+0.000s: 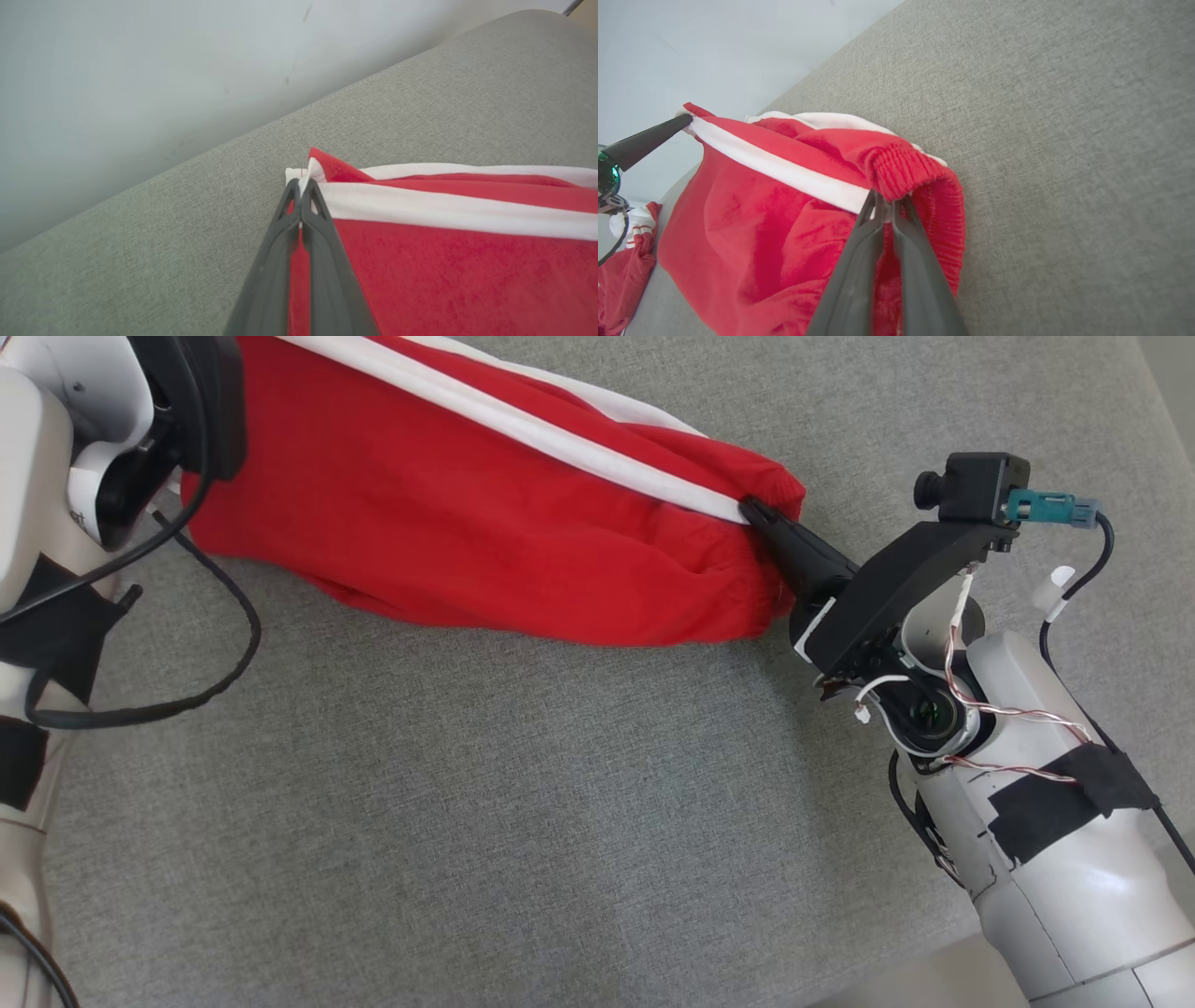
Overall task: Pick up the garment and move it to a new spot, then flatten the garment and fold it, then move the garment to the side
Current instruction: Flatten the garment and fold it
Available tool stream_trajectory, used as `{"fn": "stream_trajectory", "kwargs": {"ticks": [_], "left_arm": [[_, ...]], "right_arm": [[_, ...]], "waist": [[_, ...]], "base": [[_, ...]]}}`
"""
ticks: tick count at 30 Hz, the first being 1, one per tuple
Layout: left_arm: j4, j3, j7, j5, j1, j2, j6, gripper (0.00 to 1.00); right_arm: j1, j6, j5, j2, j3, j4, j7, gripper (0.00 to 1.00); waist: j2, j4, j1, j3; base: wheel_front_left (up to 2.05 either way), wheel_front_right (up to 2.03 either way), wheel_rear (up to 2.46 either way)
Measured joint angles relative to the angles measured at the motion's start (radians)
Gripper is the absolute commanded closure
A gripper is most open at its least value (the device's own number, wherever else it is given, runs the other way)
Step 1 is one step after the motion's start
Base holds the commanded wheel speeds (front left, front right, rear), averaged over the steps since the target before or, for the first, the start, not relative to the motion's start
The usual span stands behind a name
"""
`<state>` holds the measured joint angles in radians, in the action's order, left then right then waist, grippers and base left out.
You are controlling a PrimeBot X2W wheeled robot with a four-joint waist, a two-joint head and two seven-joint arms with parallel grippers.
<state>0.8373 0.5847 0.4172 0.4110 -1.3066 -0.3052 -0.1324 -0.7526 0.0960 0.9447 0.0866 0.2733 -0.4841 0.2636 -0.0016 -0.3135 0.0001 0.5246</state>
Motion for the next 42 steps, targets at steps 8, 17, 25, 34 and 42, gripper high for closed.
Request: {"fn": "stream_trajectory", "kwargs": {"ticks": [8, 17, 25, 34, 42], "left_arm": [[0.052, 0.031, -0.101, 0.018, -0.023, 0.002, 0.0, 0.0], [0.108, 0.058, -0.257, 0.112, -0.012, 0.016, 0.0, 0.0], [0.113, 0.09, -0.361, 0.174, 0.145, 0.03, 0.0, 0.0], [0.087, 0.144, -0.448, 0.169, 0.27, 0.031, 0.0, 0.0], [0.092, 0.168, -0.502, 0.149, 0.331, 0.045, 0.004, 0.0]], "right_arm": [[-0.021, 0.01, 0.021, -0.005, -0.005, -0.03, -0.04, 0.0], [-0.011, 0.019, 0.011, 0.018, -0.001, -0.062, -0.102, 0.0], [0.082, 0.02, -0.052, 0.087, 0.019, -0.058, -0.164, 0.0], [0.164, 0.027, -0.125, 0.109, 0.08, -0.029, -0.204, 0.0], [0.197, 0.016, -0.214, 0.145, 0.123, -0.015, -0.237, 0.0]], "waist": [[0.0, 0.007, -0.0001, 0.001], [-0.0001, 0.025, -0.0002, -0.058], [-0.0003, 0.048, -0.0003, -0.141], [-0.0003, 0.079, -0.0004, -0.22], [-0.0003, 0.102, -0.0003, -0.246]], "base": [[0.0, 0.0, 0.0], [0.0, 0.0, 0.0], [0.0, 0.0, 0.0], [0.0, 0.0, 0.0], [0.0, 0.0, 0.0]]}}
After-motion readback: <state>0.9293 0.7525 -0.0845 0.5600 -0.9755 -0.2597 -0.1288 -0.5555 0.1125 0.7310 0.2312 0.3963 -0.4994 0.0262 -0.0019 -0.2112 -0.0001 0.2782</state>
